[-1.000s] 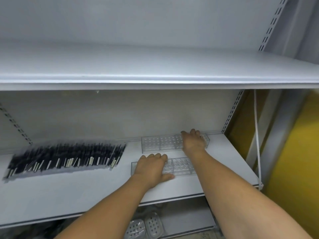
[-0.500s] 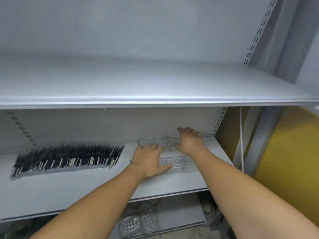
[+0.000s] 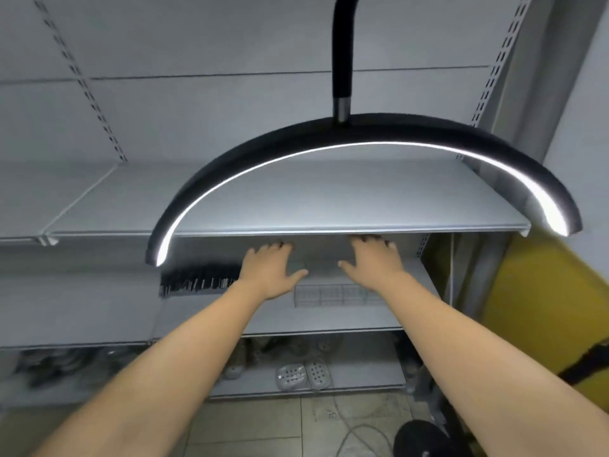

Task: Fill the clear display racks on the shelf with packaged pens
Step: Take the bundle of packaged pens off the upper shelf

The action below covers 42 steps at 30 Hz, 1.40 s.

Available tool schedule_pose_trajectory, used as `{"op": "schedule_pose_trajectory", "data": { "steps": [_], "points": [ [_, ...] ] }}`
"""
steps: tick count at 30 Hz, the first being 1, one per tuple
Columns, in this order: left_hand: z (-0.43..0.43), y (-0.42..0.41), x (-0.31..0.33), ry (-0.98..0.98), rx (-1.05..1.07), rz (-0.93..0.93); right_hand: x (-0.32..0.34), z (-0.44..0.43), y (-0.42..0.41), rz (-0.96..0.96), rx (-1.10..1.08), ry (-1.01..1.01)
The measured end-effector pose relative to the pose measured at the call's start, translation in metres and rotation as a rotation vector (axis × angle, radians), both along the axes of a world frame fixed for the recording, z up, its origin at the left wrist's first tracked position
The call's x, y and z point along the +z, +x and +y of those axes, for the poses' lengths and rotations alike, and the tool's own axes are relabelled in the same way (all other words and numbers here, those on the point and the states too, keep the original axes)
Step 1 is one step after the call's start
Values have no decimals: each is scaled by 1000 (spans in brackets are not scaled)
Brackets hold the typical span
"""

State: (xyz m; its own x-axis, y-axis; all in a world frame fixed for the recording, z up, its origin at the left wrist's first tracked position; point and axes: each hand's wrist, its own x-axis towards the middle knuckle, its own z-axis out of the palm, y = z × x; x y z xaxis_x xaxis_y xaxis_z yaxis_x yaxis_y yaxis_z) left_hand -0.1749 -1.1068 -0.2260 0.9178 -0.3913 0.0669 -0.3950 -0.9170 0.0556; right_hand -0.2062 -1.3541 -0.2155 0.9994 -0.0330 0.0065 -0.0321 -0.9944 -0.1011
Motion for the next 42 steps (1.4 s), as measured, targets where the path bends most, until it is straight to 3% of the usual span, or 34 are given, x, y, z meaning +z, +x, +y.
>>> {"op": "schedule_pose_trajectory", "data": {
  "steps": [15,32,42],
  "points": [
    [204,-120,54,-79,379,-33,37,191,-54,93,387,76],
    [406,-53,20,-95,169,3,12,370,-27,149,57,109],
    [444,-18,9,-107,159,60,-7,401,-6,165,-7,125]
  ]
}}
